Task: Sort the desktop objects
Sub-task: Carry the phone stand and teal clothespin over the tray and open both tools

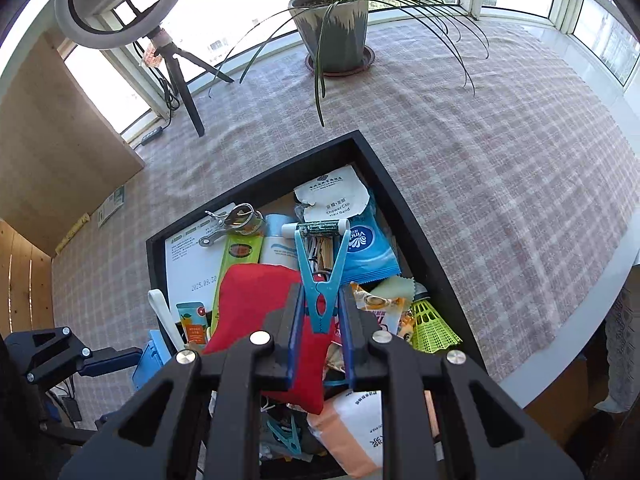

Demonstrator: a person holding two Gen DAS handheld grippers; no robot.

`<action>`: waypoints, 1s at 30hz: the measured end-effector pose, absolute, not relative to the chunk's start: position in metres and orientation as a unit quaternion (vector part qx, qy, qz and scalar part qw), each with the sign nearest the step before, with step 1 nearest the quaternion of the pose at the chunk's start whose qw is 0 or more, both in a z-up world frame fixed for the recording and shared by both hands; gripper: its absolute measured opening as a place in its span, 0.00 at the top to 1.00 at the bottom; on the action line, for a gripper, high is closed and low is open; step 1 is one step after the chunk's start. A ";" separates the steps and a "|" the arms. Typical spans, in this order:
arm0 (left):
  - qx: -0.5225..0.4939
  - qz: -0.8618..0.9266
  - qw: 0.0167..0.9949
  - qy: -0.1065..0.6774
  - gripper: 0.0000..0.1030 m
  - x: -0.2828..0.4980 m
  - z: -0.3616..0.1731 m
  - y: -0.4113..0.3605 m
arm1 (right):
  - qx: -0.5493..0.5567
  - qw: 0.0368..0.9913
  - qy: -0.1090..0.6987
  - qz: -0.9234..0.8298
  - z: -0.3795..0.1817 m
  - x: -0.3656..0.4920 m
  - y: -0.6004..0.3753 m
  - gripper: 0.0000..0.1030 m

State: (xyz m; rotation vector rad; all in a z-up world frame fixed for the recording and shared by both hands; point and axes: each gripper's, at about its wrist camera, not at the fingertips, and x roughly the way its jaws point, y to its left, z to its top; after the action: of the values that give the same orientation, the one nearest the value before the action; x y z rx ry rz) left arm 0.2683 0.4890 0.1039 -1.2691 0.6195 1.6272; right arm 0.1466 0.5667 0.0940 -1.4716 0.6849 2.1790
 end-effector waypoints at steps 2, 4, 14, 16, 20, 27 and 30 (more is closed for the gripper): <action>-0.517 0.660 0.480 0.259 0.67 0.278 0.103 0.496 | -0.530 0.214 0.251 0.781 0.092 0.156 0.567 0.84; -0.516 0.656 0.484 0.263 0.67 0.287 0.102 0.501 | -0.530 0.217 0.255 0.779 0.089 0.163 0.567 0.84; -0.506 0.641 0.503 0.283 0.66 0.318 0.104 0.514 | -0.528 0.223 0.263 0.776 0.087 0.180 0.562 0.83; -0.511 0.638 0.501 0.285 0.56 0.319 0.103 0.515 | -0.528 0.223 0.262 0.777 0.089 0.181 0.561 0.82; -0.505 0.647 0.497 0.281 0.52 0.316 0.105 0.511 | -0.527 0.229 0.254 0.778 0.095 0.182 0.558 0.70; -0.502 0.656 0.492 0.275 0.52 0.307 0.108 0.501 | -0.524 0.223 0.246 0.784 0.104 0.173 0.548 0.69; -0.506 0.665 0.479 0.268 0.52 0.296 0.105 0.492 | -0.525 0.210 0.245 0.788 0.106 0.164 0.540 0.67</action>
State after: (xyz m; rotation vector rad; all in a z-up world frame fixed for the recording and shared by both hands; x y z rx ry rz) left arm 0.2956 0.4917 0.1054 -1.2358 0.6551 1.6239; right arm 0.1637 0.5401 0.1060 -1.4592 0.6808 2.1914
